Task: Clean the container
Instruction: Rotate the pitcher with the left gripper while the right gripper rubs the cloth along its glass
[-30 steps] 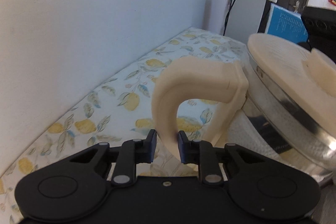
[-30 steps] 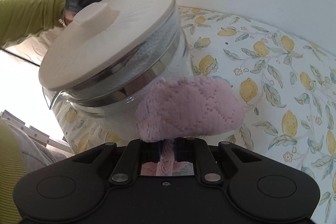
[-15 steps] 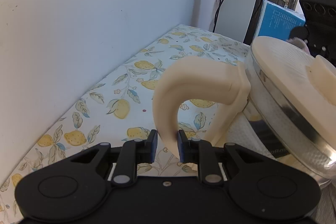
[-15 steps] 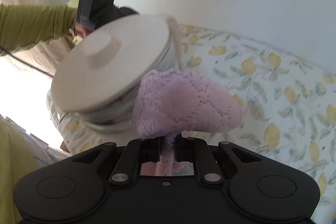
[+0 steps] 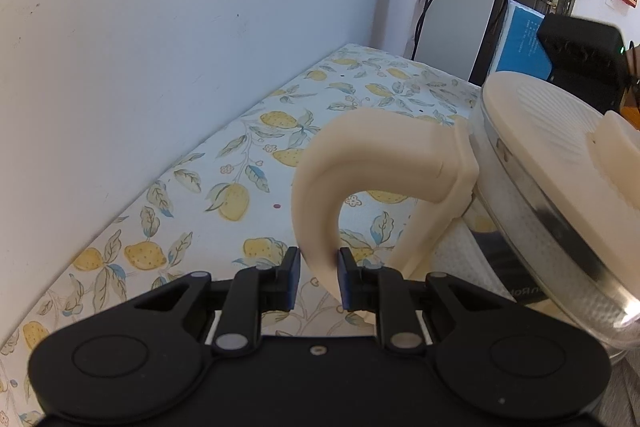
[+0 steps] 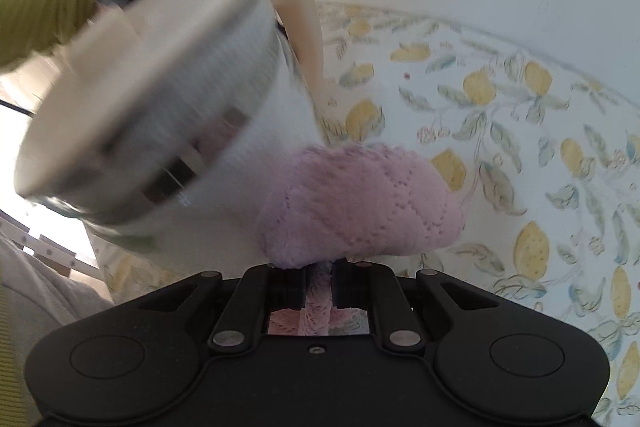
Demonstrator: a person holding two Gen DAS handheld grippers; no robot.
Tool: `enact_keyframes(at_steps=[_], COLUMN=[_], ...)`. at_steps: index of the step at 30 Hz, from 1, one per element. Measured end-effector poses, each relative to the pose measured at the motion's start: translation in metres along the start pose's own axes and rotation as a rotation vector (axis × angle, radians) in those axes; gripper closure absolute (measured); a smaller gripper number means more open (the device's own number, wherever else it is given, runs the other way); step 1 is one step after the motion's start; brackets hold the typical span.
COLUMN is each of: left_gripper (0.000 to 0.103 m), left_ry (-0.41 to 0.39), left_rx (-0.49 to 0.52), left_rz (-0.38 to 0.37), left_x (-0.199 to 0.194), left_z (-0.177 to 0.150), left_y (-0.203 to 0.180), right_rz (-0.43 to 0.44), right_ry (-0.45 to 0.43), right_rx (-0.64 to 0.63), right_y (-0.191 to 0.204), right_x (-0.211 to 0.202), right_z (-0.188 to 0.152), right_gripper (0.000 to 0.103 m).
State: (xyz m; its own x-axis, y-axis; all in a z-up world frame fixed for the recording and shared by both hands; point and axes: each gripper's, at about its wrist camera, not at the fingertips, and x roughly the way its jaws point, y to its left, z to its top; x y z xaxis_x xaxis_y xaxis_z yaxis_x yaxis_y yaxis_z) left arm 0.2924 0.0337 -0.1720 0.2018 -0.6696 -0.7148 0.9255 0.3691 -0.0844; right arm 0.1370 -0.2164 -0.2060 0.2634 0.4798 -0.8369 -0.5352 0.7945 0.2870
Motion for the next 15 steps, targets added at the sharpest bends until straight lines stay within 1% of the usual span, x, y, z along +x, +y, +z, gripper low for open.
enact_keyframes(at_steps=[5,9,12,15], left_gripper=[0.085,0.085,0.085,0.085], left_ry=[0.004,0.005,0.004,0.004], left_rx=[-0.002,-0.006,-0.007,-0.008], left_rz=[0.001,0.002,0.004,0.005], left_x=[0.0,0.001,0.0,0.001], left_z=[0.001,0.002,0.002,0.002], left_y=[0.0,-0.001,-0.002,-0.002], right_rz=[0.002,0.005,0.006,0.015], right_ry=[0.022,0.032,0.002,-0.073], right_rx=[0.001,-0.003,-0.012,-0.003], right_y=[-0.005,-0.006,-0.006,-0.008], right_x=[0.014,0.015,0.002,-0.022], right_z=[-0.001,0.002,0.006,0.016], right_gripper=[0.088,0.088,0.088,0.088])
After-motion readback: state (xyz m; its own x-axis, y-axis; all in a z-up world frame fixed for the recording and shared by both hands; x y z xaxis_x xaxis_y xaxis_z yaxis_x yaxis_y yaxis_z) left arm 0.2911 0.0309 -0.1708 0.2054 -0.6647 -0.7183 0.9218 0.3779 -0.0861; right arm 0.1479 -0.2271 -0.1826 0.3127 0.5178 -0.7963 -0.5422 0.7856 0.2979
